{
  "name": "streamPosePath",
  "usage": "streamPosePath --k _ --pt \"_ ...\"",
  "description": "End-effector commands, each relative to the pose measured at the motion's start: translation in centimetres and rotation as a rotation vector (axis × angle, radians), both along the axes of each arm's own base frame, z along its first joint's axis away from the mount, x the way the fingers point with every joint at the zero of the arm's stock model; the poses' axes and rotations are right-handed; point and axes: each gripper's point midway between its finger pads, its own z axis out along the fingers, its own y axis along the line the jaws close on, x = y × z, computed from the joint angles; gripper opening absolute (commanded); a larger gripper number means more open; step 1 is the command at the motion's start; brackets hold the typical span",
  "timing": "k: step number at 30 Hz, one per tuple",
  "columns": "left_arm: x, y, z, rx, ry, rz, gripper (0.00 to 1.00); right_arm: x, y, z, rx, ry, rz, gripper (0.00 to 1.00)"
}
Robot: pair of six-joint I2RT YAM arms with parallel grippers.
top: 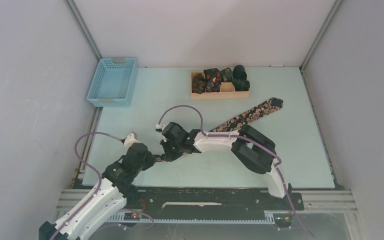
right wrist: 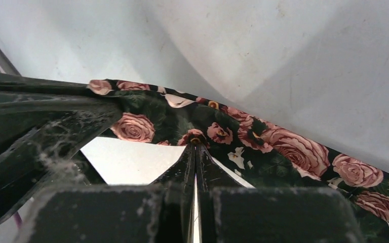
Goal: Roll the ties
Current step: Roll the tie at the center of the board.
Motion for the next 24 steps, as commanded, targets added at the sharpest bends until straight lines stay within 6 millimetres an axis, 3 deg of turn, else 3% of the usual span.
streamPosePath --k 1,5,16,24 --pt "0.8 -0.3 2.0 -0.029 -0.045 0.012 0.0 0.5 2.2 1.5 0.063 -0.024 0.005 0.0" --pt "0.7 -0.4 2.1 -0.037 -0.046 0.011 0.0 0.6 2.1 1.1 0.054 -0.018 0.004 0.0" --pt "0.7 -0.5 2.6 -0.04 -0.041 0.011 0.0 1.0 2.0 2.1 0.068 -0.039 -0.006 0.0" --pt "0.6 -0.5 2.5 -0.04 -0.03 0.008 0.0 2.1 2.1 4.2 0.114 -0.064 -0.024 0.0"
